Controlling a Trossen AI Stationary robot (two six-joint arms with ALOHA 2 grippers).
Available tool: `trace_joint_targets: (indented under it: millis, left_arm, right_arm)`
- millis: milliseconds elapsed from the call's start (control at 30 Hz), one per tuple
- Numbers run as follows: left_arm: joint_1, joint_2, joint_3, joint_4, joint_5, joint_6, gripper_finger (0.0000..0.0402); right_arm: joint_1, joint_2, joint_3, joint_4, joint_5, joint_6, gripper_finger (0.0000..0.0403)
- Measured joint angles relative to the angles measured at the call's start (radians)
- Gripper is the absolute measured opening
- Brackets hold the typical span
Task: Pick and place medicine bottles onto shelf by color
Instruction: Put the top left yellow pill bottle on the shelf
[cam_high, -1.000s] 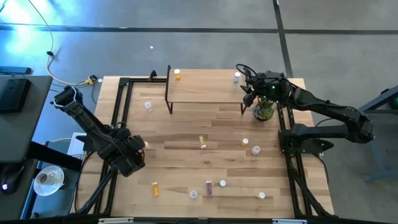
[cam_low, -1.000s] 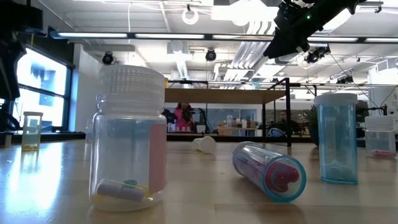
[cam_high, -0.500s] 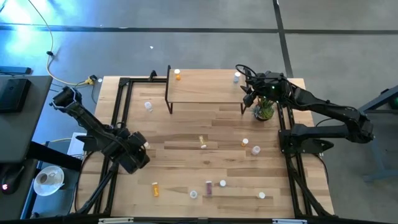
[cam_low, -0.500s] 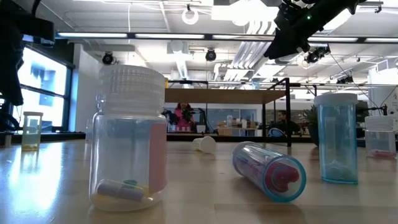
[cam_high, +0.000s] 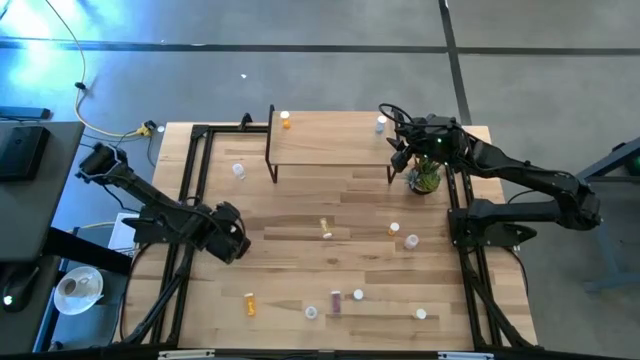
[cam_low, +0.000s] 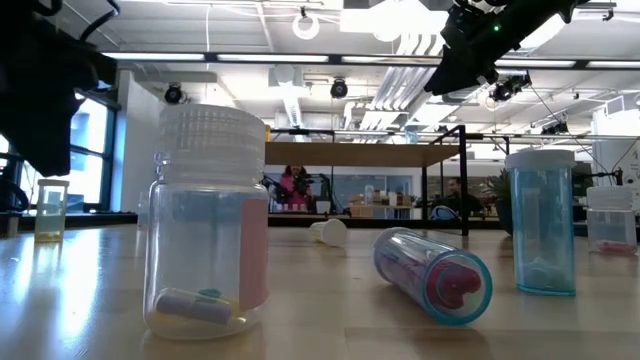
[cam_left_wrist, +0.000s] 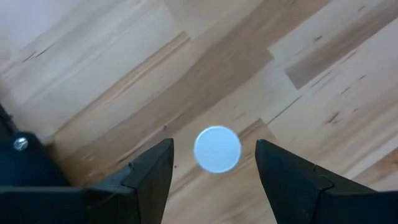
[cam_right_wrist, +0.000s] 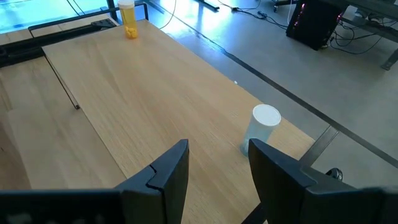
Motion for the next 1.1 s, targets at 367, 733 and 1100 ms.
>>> trace_joint_targets:
  millis: [367,733,1100]
  left_arm:
    - [0.039,0.043,0.0,0.029,0.043,0.036,0.0214]
    - [0.046,0.09,0.0,0.034,0.045,0.053,0.0209]
    - [0.046,0.09,0.0,0.034,0.066,0.062,0.0135]
  right_arm:
    - [0.0,0.0,0.0,-0.001,0.0,0.0,0.0155]
    - [0.0,0.0,0.0,-0.002,0.0,0.0,0.0155]
    - [0.0,0.0,0.0,-0.002,0.0,0.0,0.0155]
